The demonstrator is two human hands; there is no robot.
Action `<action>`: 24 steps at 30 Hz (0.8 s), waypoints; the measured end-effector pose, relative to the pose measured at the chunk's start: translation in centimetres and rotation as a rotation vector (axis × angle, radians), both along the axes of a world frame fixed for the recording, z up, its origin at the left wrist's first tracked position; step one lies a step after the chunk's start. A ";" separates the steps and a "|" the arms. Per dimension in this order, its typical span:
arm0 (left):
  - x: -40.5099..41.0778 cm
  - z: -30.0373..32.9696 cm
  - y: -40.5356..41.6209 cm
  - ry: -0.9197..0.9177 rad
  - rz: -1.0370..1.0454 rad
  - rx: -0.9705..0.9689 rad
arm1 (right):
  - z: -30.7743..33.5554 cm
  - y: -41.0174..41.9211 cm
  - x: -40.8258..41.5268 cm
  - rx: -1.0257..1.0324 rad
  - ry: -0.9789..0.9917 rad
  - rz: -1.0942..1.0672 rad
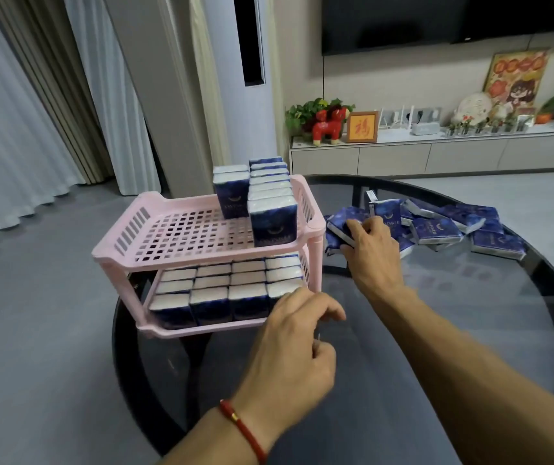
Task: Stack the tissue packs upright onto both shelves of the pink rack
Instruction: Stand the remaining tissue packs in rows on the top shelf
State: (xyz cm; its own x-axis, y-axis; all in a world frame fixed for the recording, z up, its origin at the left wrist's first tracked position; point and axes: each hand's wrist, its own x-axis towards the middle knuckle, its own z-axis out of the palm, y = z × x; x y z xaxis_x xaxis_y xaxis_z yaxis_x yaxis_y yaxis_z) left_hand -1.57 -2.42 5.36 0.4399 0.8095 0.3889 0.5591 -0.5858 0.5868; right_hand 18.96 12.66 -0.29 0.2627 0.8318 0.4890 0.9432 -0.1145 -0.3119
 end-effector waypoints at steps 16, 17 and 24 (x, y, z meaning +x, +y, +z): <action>3.5 -2.7 1.3 -0.581 0.079 -0.896 | 3.2 -12.5 1.9 -0.169 0.422 0.463; 3.8 -2.6 1.2 -0.657 0.064 -0.961 | 3.4 -13.7 1.6 -0.204 0.395 0.527; 2.7 -2.2 1.4 -0.697 0.175 -0.973 | 3.1 -12.8 1.1 -0.245 0.430 0.539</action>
State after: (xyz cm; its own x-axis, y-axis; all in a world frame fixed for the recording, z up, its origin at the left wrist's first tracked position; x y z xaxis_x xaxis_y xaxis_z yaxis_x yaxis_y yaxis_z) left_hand 1.10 -1.01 3.20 0.2340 0.9227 -0.3063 -0.0251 0.3207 0.9469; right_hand 20.10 -0.17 2.81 -0.0873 0.9721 0.2177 0.6881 0.2168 -0.6925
